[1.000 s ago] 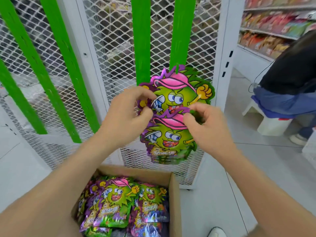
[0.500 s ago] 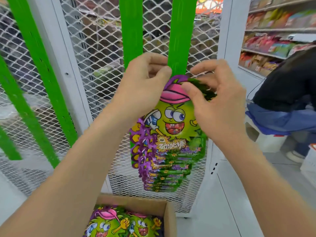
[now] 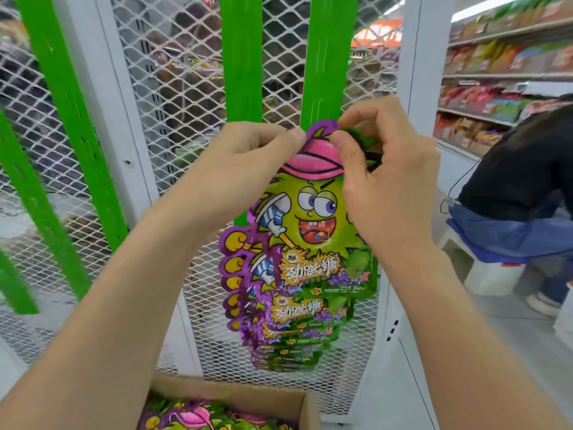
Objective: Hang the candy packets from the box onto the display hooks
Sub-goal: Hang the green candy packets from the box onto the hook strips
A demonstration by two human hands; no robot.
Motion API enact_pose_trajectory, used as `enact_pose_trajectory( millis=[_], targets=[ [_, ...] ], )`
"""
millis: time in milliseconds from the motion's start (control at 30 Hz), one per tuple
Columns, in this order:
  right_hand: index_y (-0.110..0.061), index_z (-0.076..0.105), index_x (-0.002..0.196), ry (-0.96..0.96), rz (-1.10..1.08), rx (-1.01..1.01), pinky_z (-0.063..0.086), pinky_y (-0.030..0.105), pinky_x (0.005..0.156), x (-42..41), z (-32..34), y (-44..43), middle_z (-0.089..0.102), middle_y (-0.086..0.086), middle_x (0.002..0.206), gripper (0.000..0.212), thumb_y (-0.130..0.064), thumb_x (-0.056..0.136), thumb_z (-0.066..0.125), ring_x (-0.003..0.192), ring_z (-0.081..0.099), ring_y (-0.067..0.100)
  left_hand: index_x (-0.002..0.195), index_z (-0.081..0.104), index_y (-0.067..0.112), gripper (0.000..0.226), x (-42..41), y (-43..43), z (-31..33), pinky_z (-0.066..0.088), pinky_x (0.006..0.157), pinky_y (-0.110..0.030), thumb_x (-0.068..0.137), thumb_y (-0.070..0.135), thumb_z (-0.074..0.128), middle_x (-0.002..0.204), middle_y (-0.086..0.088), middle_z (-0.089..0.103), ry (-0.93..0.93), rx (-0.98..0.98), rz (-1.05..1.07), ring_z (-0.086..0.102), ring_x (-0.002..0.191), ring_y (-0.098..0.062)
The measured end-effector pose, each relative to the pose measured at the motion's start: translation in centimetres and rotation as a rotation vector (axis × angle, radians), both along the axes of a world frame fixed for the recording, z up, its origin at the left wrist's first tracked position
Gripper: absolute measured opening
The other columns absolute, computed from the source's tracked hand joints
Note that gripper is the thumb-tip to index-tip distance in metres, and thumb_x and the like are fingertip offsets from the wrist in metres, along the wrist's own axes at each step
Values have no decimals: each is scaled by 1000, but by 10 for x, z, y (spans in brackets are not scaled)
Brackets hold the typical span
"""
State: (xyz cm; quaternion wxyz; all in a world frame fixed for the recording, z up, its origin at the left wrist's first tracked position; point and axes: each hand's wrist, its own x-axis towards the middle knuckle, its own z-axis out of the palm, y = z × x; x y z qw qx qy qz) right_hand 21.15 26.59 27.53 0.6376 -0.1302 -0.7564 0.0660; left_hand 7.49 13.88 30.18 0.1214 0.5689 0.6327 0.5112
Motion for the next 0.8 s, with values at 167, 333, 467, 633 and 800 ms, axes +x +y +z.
enact_pose_trajectory(
  millis=[167,333,467,633,800],
  targets=[
    [-10,79,97,69,79,27,54,27,77,2,3,-3,75,-3,92,6,-16,93,79,86,67,9,100,82,24,30,6,-3,-5,56,105,-50,110,36,57,97,4,83,-57,73,80,78,102,-20],
    [-13,80,120,-54,77,163,54,41,78,1,-12,5,68,11,103,26,-23,95,81,92,66,26,88,79,23,33,4,-5,-5,58,100,-40,110,32,56,92,2,82,-114,64,78,78,93,-15],
    [-17,78,124,-59,59,234,50,49,76,2,-14,7,66,14,110,30,-26,96,81,89,61,32,84,77,25,35,3,-7,-4,60,91,-35,110,32,56,90,0,82,-127,53,35,78,87,-15],
    [-18,81,118,-56,35,281,46,50,73,5,-14,8,66,12,117,22,-26,97,79,84,55,30,88,77,20,33,6,-8,-2,59,101,-46,111,27,55,93,-8,82,-200,47,-12,78,93,-27],
    [-17,82,115,-70,4,316,49,54,79,7,-20,7,67,15,120,18,-20,98,77,96,65,32,96,80,9,35,8,-5,-5,52,111,-52,111,26,54,100,-13,82,-220,20,5,75,107,-34]
  ],
)
